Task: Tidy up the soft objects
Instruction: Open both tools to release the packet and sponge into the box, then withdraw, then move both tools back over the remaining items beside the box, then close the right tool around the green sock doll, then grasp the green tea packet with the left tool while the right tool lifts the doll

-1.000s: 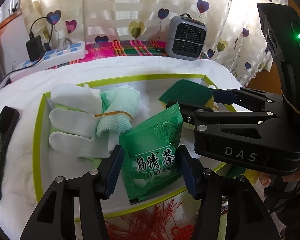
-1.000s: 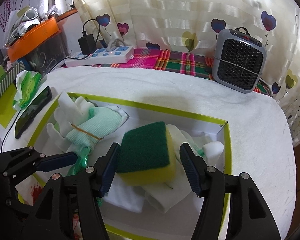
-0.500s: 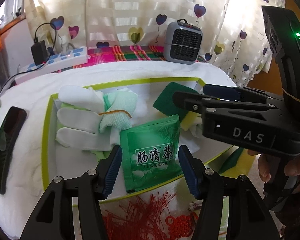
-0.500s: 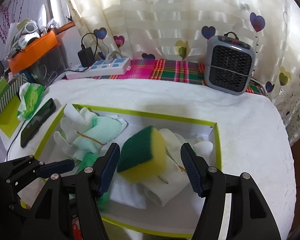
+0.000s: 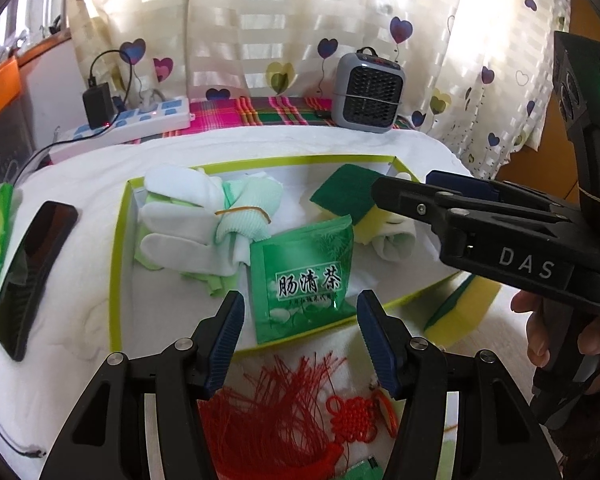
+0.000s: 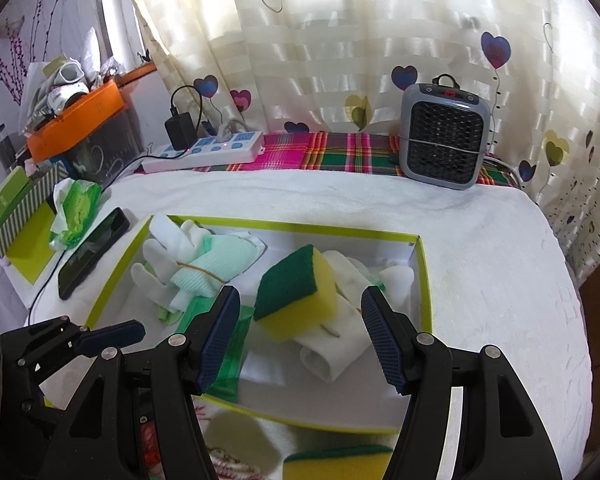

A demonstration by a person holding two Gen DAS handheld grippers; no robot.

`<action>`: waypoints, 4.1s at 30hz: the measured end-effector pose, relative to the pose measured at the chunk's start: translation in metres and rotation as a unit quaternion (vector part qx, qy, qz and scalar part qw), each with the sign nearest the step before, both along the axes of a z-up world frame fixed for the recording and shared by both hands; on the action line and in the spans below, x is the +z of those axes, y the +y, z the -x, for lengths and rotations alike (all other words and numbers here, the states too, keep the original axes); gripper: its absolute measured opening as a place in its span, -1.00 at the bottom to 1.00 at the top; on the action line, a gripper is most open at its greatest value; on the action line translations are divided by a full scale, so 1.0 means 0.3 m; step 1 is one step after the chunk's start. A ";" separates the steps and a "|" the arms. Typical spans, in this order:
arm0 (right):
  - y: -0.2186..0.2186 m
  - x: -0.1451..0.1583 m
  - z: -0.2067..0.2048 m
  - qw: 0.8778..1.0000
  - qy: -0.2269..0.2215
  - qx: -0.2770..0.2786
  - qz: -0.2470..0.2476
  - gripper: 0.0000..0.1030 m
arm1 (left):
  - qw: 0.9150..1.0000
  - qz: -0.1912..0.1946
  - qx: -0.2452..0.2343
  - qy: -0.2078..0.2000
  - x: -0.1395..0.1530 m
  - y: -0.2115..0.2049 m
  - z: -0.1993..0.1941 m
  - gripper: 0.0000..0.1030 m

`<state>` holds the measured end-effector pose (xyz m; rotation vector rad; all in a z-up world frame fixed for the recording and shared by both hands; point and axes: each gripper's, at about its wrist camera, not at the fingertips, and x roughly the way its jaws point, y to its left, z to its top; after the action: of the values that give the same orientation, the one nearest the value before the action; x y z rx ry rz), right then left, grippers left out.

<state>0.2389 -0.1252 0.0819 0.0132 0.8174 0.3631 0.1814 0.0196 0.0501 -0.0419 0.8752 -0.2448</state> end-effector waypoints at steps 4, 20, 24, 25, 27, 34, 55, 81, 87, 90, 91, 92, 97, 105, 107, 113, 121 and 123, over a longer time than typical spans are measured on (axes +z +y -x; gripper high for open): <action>-0.010 0.013 0.036 1.000 -0.004 -0.003 -0.008 0.24 | 1.000 0.000 0.003 -0.006 0.014 0.003 0.031 0.13; -0.054 0.011 0.190 0.999 -0.014 -0.017 -0.037 0.24 | 1.000 0.004 0.013 -0.013 0.026 0.016 0.175 0.13; -0.062 0.003 0.224 0.999 -0.017 -0.018 -0.037 0.24 | 1.000 0.011 0.018 -0.017 0.028 0.020 0.210 0.13; -0.064 0.001 0.231 0.999 -0.016 -0.018 -0.039 0.24 | 1.000 0.010 0.019 -0.018 0.029 0.020 0.220 0.13; -0.071 -0.001 0.248 0.999 -0.018 -0.019 -0.044 0.24 | 1.000 0.009 0.020 -0.019 0.026 0.019 0.237 0.13; -0.088 -0.013 0.307 0.998 -0.019 -0.022 -0.056 0.24 | 1.000 0.005 0.022 -0.022 0.014 0.019 0.287 0.13; -0.086 -0.066 0.481 0.998 -0.005 -0.024 -0.059 0.24 | 0.998 0.026 0.055 -0.007 -0.054 0.134 0.382 0.13; 0.068 -0.141 0.447 0.999 0.031 -0.002 -0.020 0.24 | 0.997 0.070 0.023 0.019 -0.122 0.184 0.427 0.13; 0.081 -0.157 0.427 0.999 0.042 0.003 -0.022 0.15 | 0.997 0.072 0.011 0.023 -0.125 0.175 0.434 0.13; 0.083 -0.161 0.428 0.999 0.040 -0.003 -0.012 -0.06 | 0.997 0.071 0.008 0.025 -0.129 0.170 0.436 0.13; 0.080 -0.161 0.428 0.999 0.041 -0.002 -0.016 -0.12 | 0.997 0.070 0.007 0.026 -0.129 0.168 0.436 0.13; 0.075 -0.160 0.429 0.999 0.041 -0.003 -0.019 -0.17 | 0.997 0.070 0.006 0.026 -0.128 0.166 0.438 0.13; 0.060 -0.152 0.432 0.999 0.038 -0.007 -0.031 -0.35 | 0.997 0.068 -0.006 0.027 -0.122 0.147 0.441 0.13; 0.022 -0.119 0.458 0.998 0.021 -0.013 -0.055 -0.40 | 0.998 0.046 -0.019 0.034 -0.124 0.098 0.441 0.15; 0.005 -0.109 0.460 0.997 0.023 -0.013 -0.068 -0.40 | 0.998 0.040 -0.021 0.037 -0.126 0.087 0.441 0.15; -0.043 -0.087 0.485 0.997 0.022 -0.021 -0.070 -0.40 | 0.998 0.024 -0.033 0.041 -0.130 0.039 0.441 0.21; -0.120 -0.058 0.532 0.995 0.005 -0.043 -0.085 -0.40 | 0.999 -0.004 -0.029 0.044 -0.135 0.001 0.433 0.28; -0.133 -0.050 0.545 0.995 -0.001 -0.045 -0.088 -0.40 | 0.999 -0.010 -0.029 0.041 -0.138 -0.008 0.434 0.33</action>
<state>0.0754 -0.1651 0.0668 0.2139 0.7771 0.3487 0.0512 0.0172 0.0086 -0.0082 0.9616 -0.2914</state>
